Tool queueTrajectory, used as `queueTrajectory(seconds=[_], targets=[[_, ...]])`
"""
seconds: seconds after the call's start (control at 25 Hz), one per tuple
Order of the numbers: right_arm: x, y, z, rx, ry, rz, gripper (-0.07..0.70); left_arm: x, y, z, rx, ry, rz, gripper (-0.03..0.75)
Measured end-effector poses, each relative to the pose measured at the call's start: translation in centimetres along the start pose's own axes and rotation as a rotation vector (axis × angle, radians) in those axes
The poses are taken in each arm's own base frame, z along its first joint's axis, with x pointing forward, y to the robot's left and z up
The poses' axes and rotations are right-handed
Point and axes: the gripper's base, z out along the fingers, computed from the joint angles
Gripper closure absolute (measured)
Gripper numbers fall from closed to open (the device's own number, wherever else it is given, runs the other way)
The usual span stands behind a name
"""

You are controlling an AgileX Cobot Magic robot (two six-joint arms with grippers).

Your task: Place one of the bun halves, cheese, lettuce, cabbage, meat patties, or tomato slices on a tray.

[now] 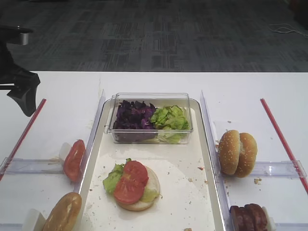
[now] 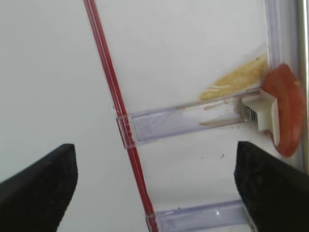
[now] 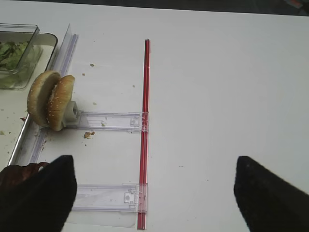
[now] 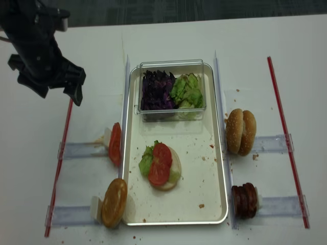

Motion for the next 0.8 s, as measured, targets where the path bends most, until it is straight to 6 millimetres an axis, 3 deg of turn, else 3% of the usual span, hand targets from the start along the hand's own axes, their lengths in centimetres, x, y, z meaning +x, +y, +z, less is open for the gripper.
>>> queueTrajectory(seconds=[0.36, 0.8], targets=[[0.0, 0.0, 0.0, 0.0, 0.0, 0.0, -0.053, 5.6, -0.5, -2.5, -0.003, -0.031, -0.028, 0.078], [0.0, 0.0, 0.0, 0.0, 0.0, 0.0, -0.054, 14.8, -1.3, -5.7, -0.008, -0.16, -0.096, 0.085]])
